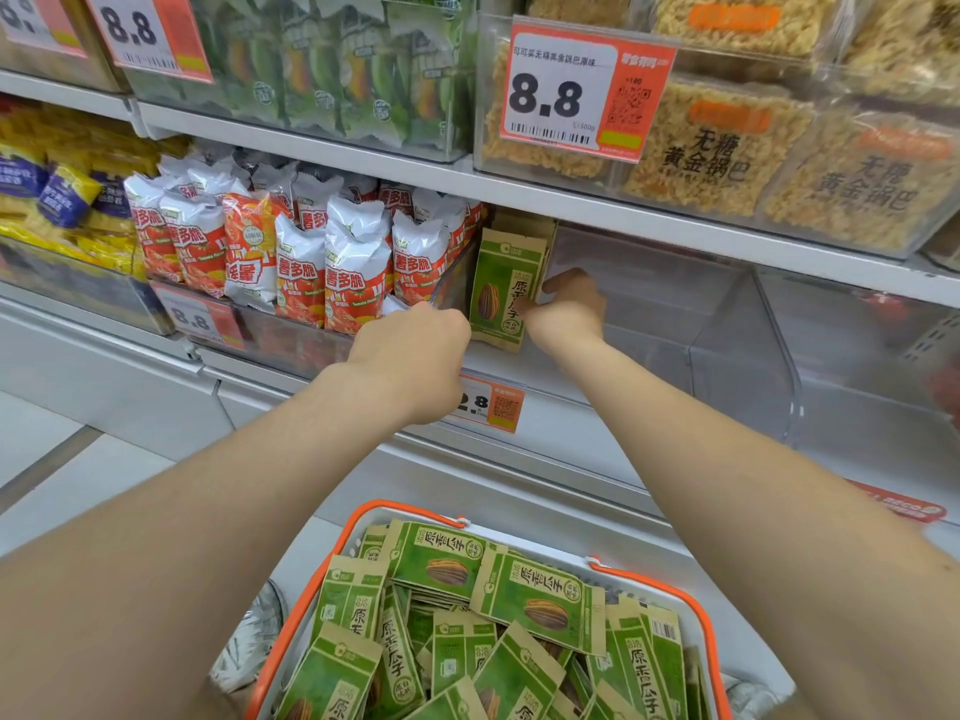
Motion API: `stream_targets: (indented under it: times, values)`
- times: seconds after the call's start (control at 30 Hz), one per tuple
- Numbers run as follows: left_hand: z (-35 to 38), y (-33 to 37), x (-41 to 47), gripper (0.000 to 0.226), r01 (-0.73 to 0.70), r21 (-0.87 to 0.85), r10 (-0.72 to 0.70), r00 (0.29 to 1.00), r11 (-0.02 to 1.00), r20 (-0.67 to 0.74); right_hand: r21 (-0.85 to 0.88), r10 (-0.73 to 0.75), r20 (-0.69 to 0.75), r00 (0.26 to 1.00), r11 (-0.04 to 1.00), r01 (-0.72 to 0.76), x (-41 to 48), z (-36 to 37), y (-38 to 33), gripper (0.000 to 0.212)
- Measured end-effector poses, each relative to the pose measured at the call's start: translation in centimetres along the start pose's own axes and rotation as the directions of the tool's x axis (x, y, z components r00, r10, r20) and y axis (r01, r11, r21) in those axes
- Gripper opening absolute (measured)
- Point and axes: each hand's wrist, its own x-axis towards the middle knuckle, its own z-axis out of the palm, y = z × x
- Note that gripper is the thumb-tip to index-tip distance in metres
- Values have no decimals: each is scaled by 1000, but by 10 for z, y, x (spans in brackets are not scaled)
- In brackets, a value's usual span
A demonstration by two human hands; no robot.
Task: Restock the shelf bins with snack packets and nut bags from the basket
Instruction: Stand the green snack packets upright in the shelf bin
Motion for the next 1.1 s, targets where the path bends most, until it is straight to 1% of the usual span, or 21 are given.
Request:
stream_targets:
  times: [0.07, 0.17, 0.27, 0.37, 0.4, 0.47, 0.53, 0.57, 0.6, 0.67, 0.7, 0.73, 0.8, 0.83, 0.9, 0.97, 1.03, 1.07, 1.1]
  values:
    - [-1, 1, -1, 11, -1, 3, 1, 1000, 1000, 0, -2, 22, 12, 1000, 1000, -22, 1, -1, 2, 46]
    - [-2, 1, -2, 10, -5, 0, 5, 1000, 1000, 8, -9, 46, 29, 999, 999, -46, 1, -2, 3, 44]
    - [-3, 3, -2, 24, 0, 12, 0, 1000, 1000, 27, -32, 70, 66, 995, 997, -68, -2, -5, 4, 44]
    - [-3, 5, -5, 36, -6, 26, 4, 997, 1000, 71, -120, 15, 96, 995, 993, -4, -9, -12, 6, 31]
    - [-4, 6, -6, 39, -15, 30, 12, 996, 999, 87, -141, -34, 104, 994, 989, 48, -14, -16, 5, 26]
    - [-4, 7, -8, 44, -44, 29, 40, 992, 999, 123, -152, -185, 134, 974, 967, 205, -28, -24, 2, 22]
    - [-3, 7, -11, 42, -95, 15, 91, 979, 995, 185, -144, -367, 149, 918, 911, 387, -49, -35, -2, 29]
    - [-2, 8, -13, 39, -126, 6, 121, 967, 992, 225, -151, -455, 166, 875, 865, 478, -61, -42, -3, 33]
    - [-1, 10, -15, 36, -157, -2, 151, 951, 988, 268, -164, -528, 212, 822, 810, 563, -73, -51, -6, 36]
    - [3, 13, -20, 26, -210, -6, 198, 913, 978, 356, -171, -601, 390, 698, 697, 696, -97, -70, -11, 36]
    - [5, 15, -23, 24, -229, -5, 212, 893, 973, 398, -159, -582, 501, 641, 666, 728, -107, -80, -13, 34]
    - [7, 18, -26, 26, -245, 5, 218, 871, 970, 440, -146, -528, 611, 591, 658, 739, -117, -88, -15, 32]
    - [14, 24, -31, 32, -278, 46, 213, 822, 959, 529, -167, -354, 787, 505, 665, 728, -131, -95, -10, 26]
    - [17, 28, -35, 34, -299, 66, 210, 794, 952, 570, -196, -270, 841, 470, 657, 728, -136, -94, -3, 22]
    - [27, 36, -40, 38, -324, 90, 200, 755, 942, 625, -244, -156, 898, 411, 602, 761, -145, -86, 17, 14]
    - [37, 45, -46, 39, -355, 106, 202, 726, 929, 657, -298, -53, 927, 370, 493, 817, -154, -75, 42, 25]
    - [45, 55, -50, 41, -396, 123, 213, 701, 910, 681, -330, 35, 940, 339, 344, 879, -165, -64, 67, 36]
    - [48, 59, -52, 42, -413, 131, 215, 689, 901, 692, -340, 77, 940, 332, 273, 900, -172, -58, 77, 40]
    - [51, 64, -53, 43, -429, 138, 217, 678, 893, 703, -359, 116, 933, 341, 235, 903, -177, -53, 86, 42]
